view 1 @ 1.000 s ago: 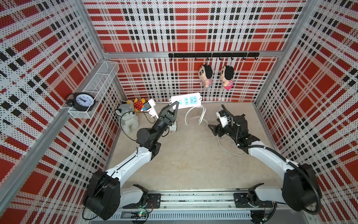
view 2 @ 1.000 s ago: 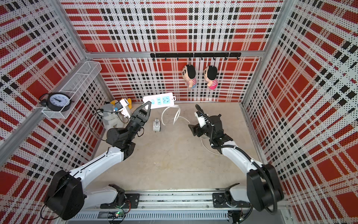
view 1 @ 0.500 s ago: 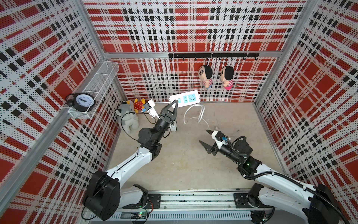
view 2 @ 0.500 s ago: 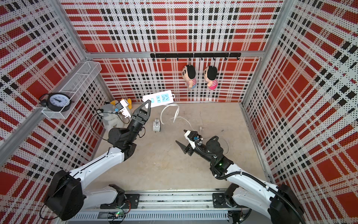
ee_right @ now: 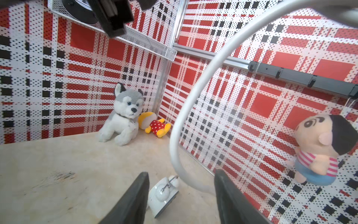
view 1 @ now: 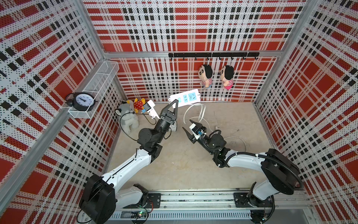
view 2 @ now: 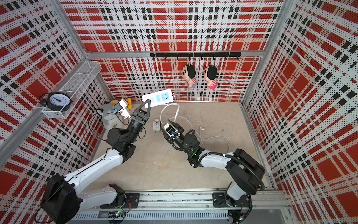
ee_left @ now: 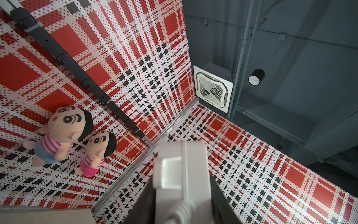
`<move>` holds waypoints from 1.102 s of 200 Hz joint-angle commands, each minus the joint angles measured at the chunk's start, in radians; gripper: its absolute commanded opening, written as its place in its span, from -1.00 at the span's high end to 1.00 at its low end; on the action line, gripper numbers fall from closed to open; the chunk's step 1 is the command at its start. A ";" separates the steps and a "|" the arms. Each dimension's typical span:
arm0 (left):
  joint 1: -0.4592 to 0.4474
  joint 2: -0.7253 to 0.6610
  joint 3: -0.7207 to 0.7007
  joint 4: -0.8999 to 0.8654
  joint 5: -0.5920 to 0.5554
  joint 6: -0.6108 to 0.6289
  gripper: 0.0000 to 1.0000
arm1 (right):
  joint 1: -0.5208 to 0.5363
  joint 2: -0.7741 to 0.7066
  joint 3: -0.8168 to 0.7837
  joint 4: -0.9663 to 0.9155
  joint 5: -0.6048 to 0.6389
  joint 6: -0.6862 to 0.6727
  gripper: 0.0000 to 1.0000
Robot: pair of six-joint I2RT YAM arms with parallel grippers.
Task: Unwrap the cord wrapped around the power strip
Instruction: Unwrap the power cord from the power strip.
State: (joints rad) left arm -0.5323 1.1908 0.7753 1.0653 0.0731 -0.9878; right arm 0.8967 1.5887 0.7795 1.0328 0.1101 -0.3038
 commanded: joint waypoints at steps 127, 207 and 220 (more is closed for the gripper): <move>0.088 0.011 -0.011 0.002 0.008 0.071 1.00 | 0.033 -0.430 0.034 -0.560 -0.239 0.098 1.00; 0.114 -0.050 -0.051 -0.036 0.109 0.152 1.00 | -0.138 -0.594 0.325 -1.025 -0.185 0.186 1.00; 0.115 -0.069 -0.054 -0.036 0.145 0.152 1.00 | -0.214 -0.589 0.343 -1.015 -0.205 0.241 1.00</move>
State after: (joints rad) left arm -0.4271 1.1755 0.7334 1.0115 0.1474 -0.8627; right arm 0.7898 1.0134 1.0733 0.0895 -0.1013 -0.1493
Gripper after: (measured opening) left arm 0.372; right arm 0.089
